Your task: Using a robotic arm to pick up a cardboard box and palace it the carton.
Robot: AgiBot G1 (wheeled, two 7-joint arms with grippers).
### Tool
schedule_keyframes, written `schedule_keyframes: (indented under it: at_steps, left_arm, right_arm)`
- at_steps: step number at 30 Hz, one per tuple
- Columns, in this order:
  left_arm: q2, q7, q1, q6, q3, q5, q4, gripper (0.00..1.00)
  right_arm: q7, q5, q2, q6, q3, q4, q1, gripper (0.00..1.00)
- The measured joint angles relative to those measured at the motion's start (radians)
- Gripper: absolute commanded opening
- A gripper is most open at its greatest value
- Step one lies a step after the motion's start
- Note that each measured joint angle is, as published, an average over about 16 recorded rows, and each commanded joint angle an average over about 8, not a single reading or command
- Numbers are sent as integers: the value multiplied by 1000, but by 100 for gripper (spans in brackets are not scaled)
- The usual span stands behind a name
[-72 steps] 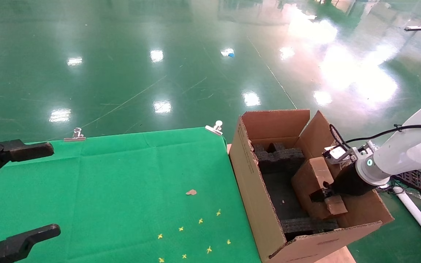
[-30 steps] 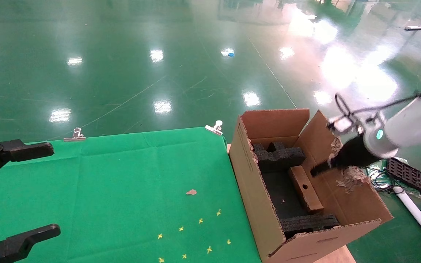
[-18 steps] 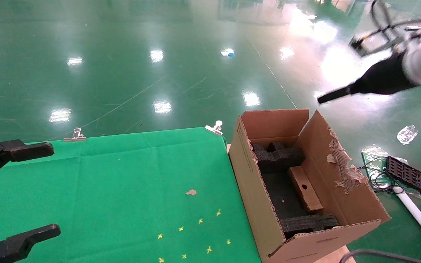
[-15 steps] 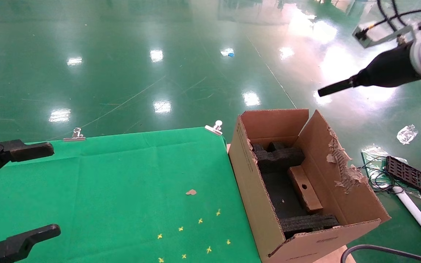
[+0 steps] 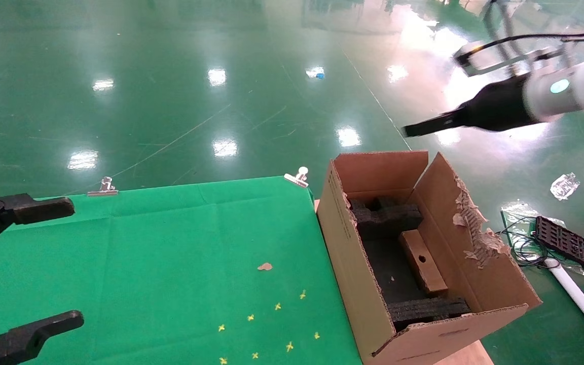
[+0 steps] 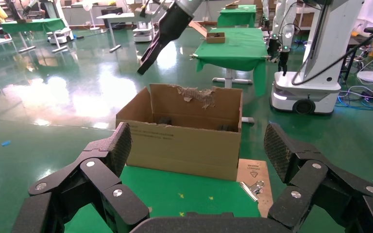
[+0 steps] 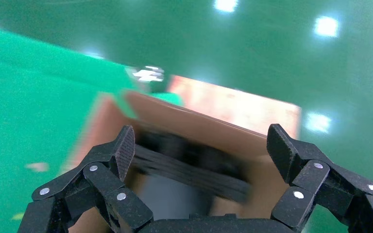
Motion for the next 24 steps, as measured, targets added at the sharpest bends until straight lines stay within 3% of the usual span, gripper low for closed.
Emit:
schedule_keyframes:
  at_steps: [24]
  left_arm:
    - [0,1,0,0,1,-1,0,100]
  right_arm:
    - [-178,180,84,-137,525,480,-445,100]
